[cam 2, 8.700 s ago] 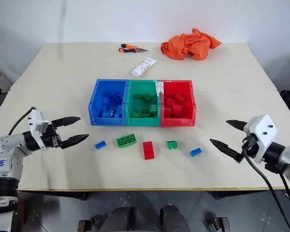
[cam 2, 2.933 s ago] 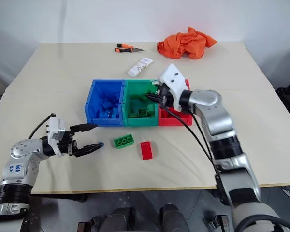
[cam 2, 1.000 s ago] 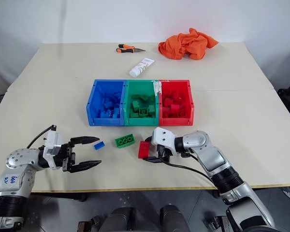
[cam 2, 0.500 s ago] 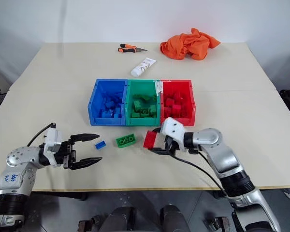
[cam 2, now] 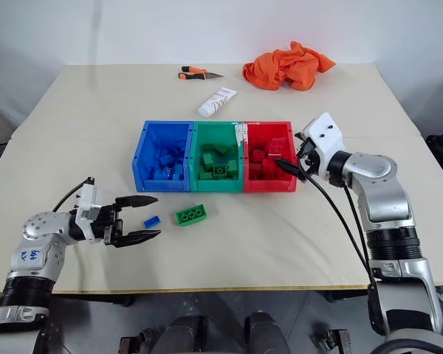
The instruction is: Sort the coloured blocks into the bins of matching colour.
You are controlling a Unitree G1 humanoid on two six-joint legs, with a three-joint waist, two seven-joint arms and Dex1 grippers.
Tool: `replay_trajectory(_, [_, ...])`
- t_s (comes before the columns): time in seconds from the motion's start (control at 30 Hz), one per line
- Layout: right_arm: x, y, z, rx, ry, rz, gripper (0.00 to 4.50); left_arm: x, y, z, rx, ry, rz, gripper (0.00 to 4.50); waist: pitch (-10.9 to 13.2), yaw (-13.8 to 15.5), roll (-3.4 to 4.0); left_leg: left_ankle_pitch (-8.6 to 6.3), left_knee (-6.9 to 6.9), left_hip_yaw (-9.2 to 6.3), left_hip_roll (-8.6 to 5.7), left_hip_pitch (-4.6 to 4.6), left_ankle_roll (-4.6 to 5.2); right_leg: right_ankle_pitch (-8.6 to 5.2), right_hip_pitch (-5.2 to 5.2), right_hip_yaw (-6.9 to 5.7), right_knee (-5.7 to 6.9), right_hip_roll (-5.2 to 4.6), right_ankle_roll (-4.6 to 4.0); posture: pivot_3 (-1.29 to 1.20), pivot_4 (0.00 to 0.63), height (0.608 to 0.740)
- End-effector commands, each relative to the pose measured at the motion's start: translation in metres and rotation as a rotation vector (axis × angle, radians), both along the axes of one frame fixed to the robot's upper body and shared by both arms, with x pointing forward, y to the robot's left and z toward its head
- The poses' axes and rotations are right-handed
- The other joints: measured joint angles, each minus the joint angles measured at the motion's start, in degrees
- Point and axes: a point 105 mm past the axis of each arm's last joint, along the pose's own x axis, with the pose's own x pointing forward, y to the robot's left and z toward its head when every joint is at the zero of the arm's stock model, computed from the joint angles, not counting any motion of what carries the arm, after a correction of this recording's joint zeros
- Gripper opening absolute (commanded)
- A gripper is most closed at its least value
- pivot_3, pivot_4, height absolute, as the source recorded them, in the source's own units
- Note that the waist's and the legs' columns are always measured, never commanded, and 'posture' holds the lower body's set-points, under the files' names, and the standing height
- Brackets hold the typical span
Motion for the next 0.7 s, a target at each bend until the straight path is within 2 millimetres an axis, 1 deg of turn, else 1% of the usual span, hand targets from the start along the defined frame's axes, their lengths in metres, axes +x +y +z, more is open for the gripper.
replay_trajectory(0.03, [-0.007,0.006,0.024,-0.005,-0.093,0.048,4.42,0.001,0.0,0.004,0.01,-0.024,-0.009,4.5,0.0,-0.1,0.0,0.0,0.0,0.0,0.0,0.0,0.0,0.0,0.0,0.0,0.01,0.0,0.0,0.0,0.15,0.74])
replay_trajectory(0.17, [-0.031,0.011,0.014,-0.03,-0.059,0.15,4.42,0.0,0.002,0.003,0.019,-0.01,0.002,4.5,0.0,0.2,0.0,0.0,0.01,-0.02,0.02,0.0,0.0,0.0,0.01,-0.04,0.02,0.0,0.0,0.0,0.15,0.74])
replay_trajectory(0.27, [-0.065,0.008,-0.01,-0.09,0.034,0.276,4.42,0.0,0.006,0.0,0.037,0.019,0.042,4.5,0.0,0.5,0.0,0.0,0.01,-0.01,0.01,-0.04,0.01,0.0,0.02,-0.04,0.01,-0.02,0.01,0.0,0.15,0.74])
replay_trajectory(0.37, [-0.088,-0.008,-0.031,-0.136,0.123,0.304,4.42,-0.001,0.015,-0.002,0.057,0.042,0.083,4.5,0.0,0.7,0.0,-0.03,0.03,-0.04,0.01,-0.09,0.05,0.01,0.06,-0.06,-0.08,-0.03,0.03,0.0,0.15,0.74])
replay_trajectory(0.5, [-0.12,-0.028,-0.044,-0.144,0.219,0.364,4.42,-0.006,0.026,-0.001,0.075,0.053,0.141,4.5,0.0,0.7,0.01,-0.05,0.06,-0.03,-0.03,-0.09,0.09,0.01,0.12,-0.03,-0.19,-0.05,0.03,0.0,0.15,0.74])
replay_trajectory(0.53, [-0.126,-0.032,-0.046,-0.15,0.24,0.374,4.42,-0.01,0.029,-0.001,0.084,0.065,0.157,4.5,0.0,0.4,0.01,-0.05,0.06,-0.03,-0.02,-0.07,0.09,0.01,0.13,-0.03,-0.18,-0.03,0.03,0.0,0.15,0.74])
replay_trajectory(0.6, [-0.131,-0.039,-0.049,-0.164,0.263,0.374,4.42,-0.017,0.034,-0.003,0.11,0.103,0.179,4.5,0.0,0.0,0.01,-0.11,0.01,-0.02,0.02,0.0,0.19,0.01,0.15,0.05,-0.2,0.04,0.02,0.0,0.15,0.74])
replay_trajectory(0.7, [-0.132,-0.045,-0.048,-0.159,0.268,0.358,4.42,-0.026,0.035,0.002,0.136,0.119,0.21,4.5,0.0,-0.2,0.01,-0.17,0.0,-0.02,0.04,0.07,0.31,0.01,0.16,0.09,-0.16,0.06,0.02,0.0,0.15,0.74])
